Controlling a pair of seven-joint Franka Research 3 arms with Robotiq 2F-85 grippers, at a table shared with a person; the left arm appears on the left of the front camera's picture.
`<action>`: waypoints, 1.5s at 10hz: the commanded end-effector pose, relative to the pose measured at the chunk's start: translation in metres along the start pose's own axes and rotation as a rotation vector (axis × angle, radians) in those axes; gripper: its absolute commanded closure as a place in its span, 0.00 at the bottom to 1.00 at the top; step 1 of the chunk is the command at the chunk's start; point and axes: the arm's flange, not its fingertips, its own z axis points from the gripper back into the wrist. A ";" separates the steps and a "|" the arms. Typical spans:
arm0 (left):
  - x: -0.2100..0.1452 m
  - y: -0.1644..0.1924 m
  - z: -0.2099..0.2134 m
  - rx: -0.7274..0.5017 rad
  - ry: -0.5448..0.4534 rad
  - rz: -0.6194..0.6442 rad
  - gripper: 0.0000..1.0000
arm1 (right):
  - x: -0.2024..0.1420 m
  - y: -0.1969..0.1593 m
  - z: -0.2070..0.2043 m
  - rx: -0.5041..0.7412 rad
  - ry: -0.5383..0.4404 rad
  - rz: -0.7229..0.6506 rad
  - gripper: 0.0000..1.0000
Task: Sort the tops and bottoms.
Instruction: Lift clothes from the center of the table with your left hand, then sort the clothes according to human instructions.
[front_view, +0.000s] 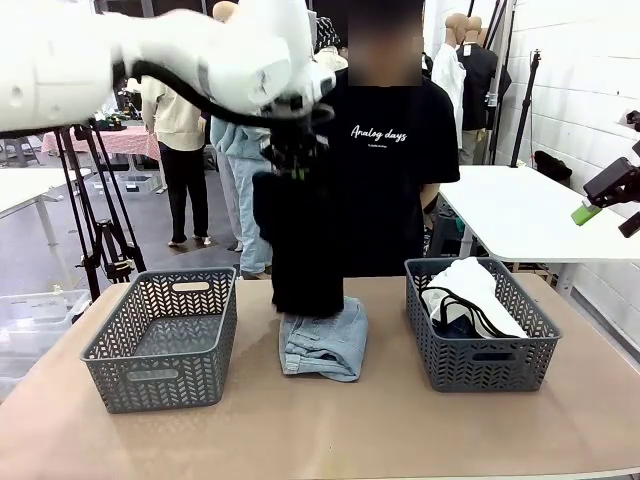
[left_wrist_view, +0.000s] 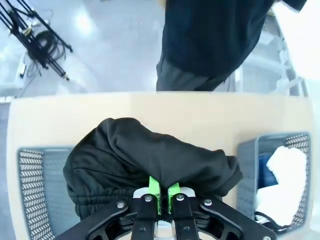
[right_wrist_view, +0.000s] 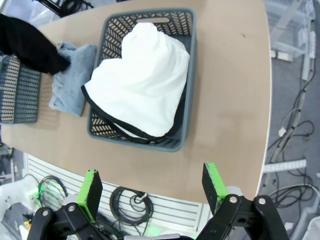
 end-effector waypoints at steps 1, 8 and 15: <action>0.005 0.000 0.009 -0.048 -0.030 -0.031 1.00 | 0.002 0.000 -0.002 0.016 -0.004 -0.001 0.00; 0.008 0.002 0.021 -0.027 -0.039 -0.008 1.00 | 0.002 0.000 -0.002 0.016 -0.004 -0.001 0.00; 0.008 0.002 0.021 -0.027 -0.039 -0.008 1.00 | 0.002 0.000 -0.002 0.016 -0.004 -0.001 0.00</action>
